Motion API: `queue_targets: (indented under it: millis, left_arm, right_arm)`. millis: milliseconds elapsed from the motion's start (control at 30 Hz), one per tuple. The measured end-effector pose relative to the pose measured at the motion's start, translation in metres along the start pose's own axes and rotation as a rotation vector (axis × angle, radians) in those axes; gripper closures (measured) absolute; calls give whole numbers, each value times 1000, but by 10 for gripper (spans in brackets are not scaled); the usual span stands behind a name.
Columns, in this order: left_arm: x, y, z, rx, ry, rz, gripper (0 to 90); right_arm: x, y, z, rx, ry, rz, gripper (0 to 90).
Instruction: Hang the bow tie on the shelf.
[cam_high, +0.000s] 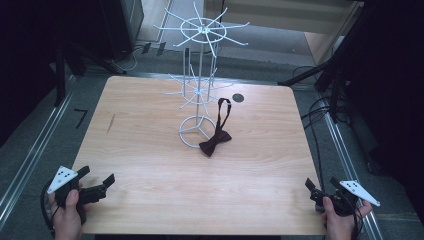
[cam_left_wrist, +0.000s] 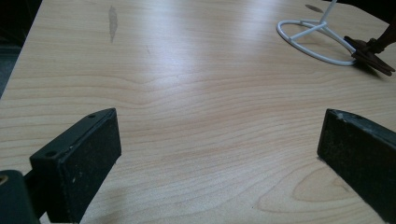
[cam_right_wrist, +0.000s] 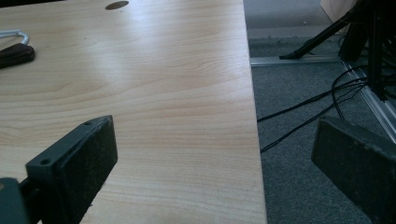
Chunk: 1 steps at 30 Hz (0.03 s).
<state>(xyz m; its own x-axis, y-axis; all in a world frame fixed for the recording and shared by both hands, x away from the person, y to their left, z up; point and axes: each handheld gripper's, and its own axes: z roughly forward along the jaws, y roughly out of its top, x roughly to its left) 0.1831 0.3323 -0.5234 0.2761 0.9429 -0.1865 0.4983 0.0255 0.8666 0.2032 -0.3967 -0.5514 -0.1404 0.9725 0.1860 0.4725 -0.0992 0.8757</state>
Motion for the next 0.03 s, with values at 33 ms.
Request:
queue_targets:
  millis: [33]
  left_arm:
    - [0, 0, 0, 1, 1, -4, 2]
  right_arm:
    - [0, 0, 1, 4, 4, -3, 7]
